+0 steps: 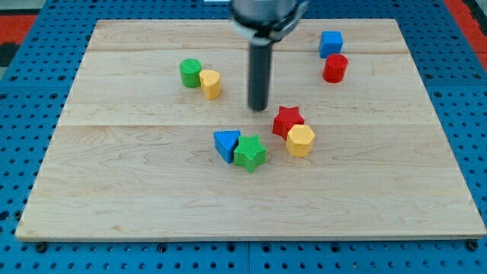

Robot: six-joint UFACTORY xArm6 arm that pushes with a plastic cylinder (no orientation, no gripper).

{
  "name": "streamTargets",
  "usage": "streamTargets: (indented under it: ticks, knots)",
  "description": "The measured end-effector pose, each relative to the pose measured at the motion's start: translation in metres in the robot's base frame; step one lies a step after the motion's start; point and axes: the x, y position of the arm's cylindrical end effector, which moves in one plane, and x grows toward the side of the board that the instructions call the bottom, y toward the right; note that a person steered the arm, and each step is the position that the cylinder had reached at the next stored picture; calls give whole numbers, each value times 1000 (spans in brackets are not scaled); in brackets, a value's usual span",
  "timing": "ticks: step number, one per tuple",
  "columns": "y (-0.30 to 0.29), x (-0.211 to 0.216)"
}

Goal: Slide the red star closer to the red circle

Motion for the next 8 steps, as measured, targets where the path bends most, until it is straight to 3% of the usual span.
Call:
streamTargets:
  ticks: [1, 4, 8]
  knots:
    - [5, 46]
    - [89, -1]
    - [54, -29]
